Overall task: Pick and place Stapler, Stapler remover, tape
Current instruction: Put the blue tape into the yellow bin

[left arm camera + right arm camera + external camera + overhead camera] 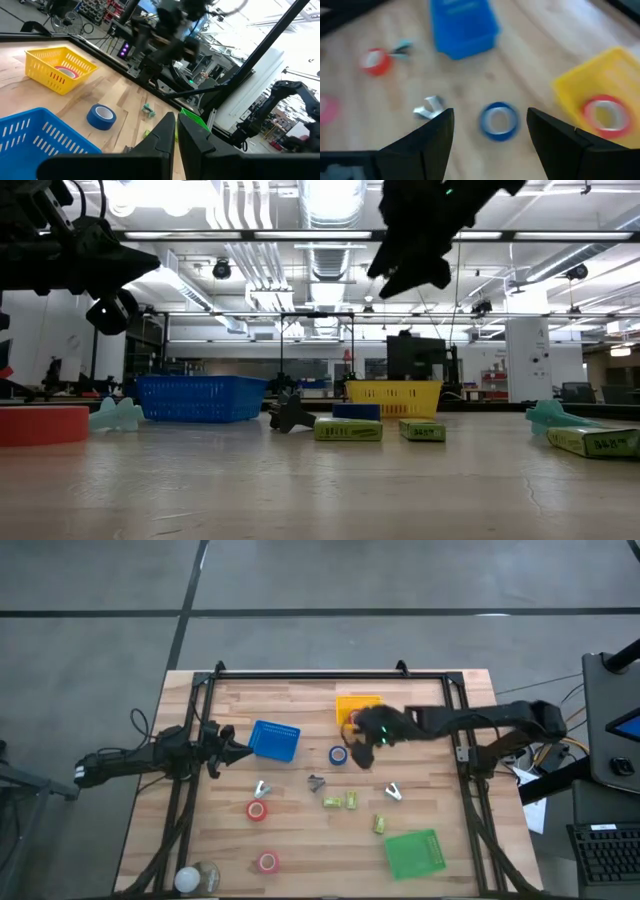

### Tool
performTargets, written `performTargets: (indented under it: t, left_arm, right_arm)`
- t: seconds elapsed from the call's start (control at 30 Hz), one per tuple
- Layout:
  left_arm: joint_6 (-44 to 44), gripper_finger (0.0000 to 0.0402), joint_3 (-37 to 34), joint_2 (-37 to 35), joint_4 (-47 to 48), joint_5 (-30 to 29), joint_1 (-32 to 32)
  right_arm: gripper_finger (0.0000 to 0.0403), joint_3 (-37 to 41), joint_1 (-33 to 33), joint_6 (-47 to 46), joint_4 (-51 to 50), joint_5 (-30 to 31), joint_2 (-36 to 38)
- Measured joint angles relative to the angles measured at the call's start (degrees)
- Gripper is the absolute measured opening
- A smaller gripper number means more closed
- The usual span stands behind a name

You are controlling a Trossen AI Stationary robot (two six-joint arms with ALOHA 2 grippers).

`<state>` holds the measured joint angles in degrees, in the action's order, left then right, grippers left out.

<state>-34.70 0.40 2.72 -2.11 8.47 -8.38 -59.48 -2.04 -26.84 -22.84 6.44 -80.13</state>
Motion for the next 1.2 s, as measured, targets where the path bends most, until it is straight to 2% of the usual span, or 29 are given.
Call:
performTargets:
  t: [0.23, 0.33, 0.53, 0.93, 1.2]
  left_arm:
    - [0.0, 0.0023, 0.0, 0.0, 0.0, 0.0, 0.0]
    - [0.0, 0.0023, 0.0, 0.0, 0.0, 0.0, 0.0]
    - [0.0, 0.0023, 0.0, 0.0, 0.0, 0.0, 0.0]
    - [0.0, 0.0023, 0.0, 0.0, 0.0, 0.0, 0.0]
    - [0.0, 0.0023, 0.0, 0.0, 0.0, 0.0, 0.0]
  right_arm:
    - [0.0233, 10.1, 9.7, -4.3, 13.1, 1.6, 5.1]
    - [0.0225, 13.3, 12.8, -7.7, 13.5, 5.5, 7.1]
    - [0.0214, 15.9, 18.0, -15.0, 7.3, 6.2, 10.0]
    - [0.0214, 16.3, 24.0, -25.3, -5.1, 7.3, 9.9]
    - [0.0214, 16.6, 25.9, -27.4, -5.5, 9.1, 9.5]
